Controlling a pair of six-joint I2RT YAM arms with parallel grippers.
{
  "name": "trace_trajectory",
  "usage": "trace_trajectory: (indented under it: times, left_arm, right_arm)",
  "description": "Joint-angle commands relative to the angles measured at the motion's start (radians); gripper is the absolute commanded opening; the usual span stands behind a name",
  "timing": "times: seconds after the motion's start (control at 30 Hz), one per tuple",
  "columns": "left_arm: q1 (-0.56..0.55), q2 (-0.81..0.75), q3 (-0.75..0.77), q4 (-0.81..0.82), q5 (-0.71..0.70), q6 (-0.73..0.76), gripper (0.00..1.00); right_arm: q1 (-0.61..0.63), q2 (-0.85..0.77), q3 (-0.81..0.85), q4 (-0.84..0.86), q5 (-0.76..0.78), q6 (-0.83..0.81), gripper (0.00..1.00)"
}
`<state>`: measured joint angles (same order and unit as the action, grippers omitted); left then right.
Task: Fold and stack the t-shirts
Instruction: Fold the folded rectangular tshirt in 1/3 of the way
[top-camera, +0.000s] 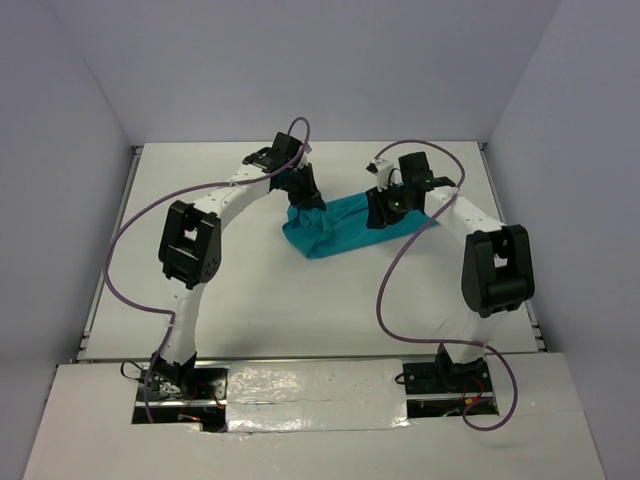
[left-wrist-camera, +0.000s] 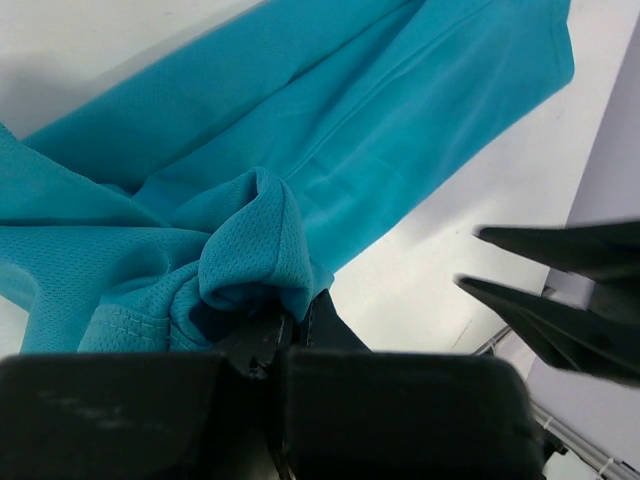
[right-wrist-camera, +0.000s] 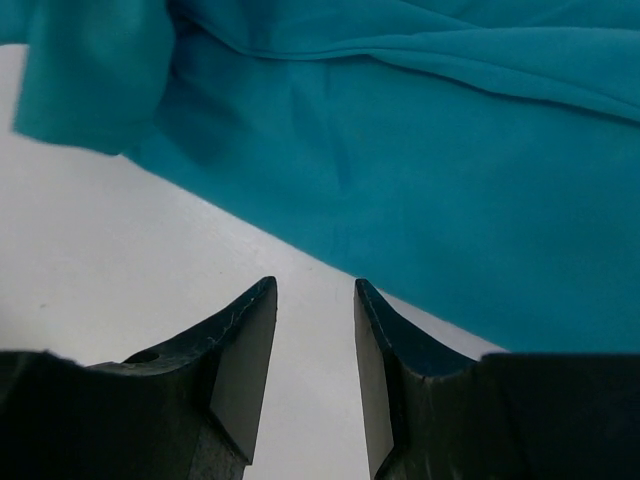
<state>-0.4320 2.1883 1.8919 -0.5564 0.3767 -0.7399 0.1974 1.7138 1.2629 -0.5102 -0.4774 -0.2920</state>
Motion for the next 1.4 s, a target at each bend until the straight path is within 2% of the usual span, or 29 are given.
trace_trajectory:
  times: [0.0,0.27,0.87,1.1,1.37]
  left_arm:
    - [-0.016,-0.007,0.030,0.046,0.045,-0.032,0.00]
    - [-0.025,0.019,0.058,0.049,0.048,-0.047,0.00]
    - [-0.071,0.086,0.147,0.112,0.103,-0.125,0.00]
    - [-0.093,0.140,0.174,0.092,0.074,-0.128,0.00]
    - [-0.094,0.177,0.183,0.096,0.031,-0.142,0.00]
  right_arm:
    - [0.019,0.078,0.038,0.045,0.048,0.062,0.44]
    - [0.059,0.208,0.093,0.032,0.095,0.126,0.42]
    - [0.086,0.320,0.121,-0.016,0.089,0.177,0.39]
    - [0.083,0.313,0.118,-0.010,0.091,0.194,0.39]
    - [0.025,0.169,0.118,-0.010,0.128,0.192,0.41]
